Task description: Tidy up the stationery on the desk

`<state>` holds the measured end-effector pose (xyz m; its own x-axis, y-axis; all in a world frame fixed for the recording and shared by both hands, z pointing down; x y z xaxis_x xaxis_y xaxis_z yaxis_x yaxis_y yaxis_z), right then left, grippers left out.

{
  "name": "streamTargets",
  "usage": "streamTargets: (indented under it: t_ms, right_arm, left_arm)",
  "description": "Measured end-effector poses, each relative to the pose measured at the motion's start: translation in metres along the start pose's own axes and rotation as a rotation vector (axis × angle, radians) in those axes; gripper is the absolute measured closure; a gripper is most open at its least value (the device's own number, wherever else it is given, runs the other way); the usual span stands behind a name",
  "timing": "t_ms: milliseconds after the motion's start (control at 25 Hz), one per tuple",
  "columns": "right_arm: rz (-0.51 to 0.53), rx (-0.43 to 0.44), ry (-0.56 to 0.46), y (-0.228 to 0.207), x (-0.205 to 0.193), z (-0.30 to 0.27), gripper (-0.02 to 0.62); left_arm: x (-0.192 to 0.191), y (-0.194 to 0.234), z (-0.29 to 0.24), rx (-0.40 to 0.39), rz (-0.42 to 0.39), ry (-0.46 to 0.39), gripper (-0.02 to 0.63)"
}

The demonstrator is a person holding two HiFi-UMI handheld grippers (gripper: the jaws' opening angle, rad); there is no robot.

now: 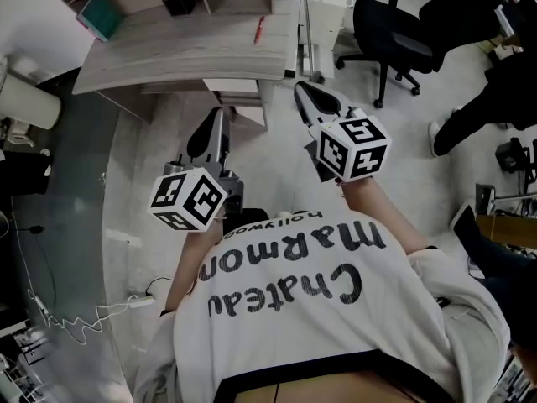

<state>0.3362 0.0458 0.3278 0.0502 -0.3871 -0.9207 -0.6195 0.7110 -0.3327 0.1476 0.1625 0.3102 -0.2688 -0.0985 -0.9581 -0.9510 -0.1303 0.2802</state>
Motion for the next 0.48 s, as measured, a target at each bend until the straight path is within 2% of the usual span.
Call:
streamTargets:
  t_ms: [240,480]
  right_arm:
    - [-0.066,-0.015,0.015,-0.016,-0.008,-0.01,0.583]
    - [-0.066,-0.028,0.016,-0.023,0.0,-0.047,0.584]
  left_arm:
    - [-0.007,0.004,-0.015,-0.018,-0.005,0.044,0.589]
    - [0.0,0.03,-0.05,-0.062,0.004,0.055,0.589]
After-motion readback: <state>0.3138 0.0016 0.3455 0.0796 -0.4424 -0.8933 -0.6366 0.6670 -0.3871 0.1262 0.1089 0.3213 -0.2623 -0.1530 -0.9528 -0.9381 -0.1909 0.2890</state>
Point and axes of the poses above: the fingertips, and each gripper's own axes: z backward along the fingers, y to its left, x out of its top, the point moved 7 cm from there along z, backward along the fingers, and after that the axes turned 7 degrees about -z, right-handed, at the moved point
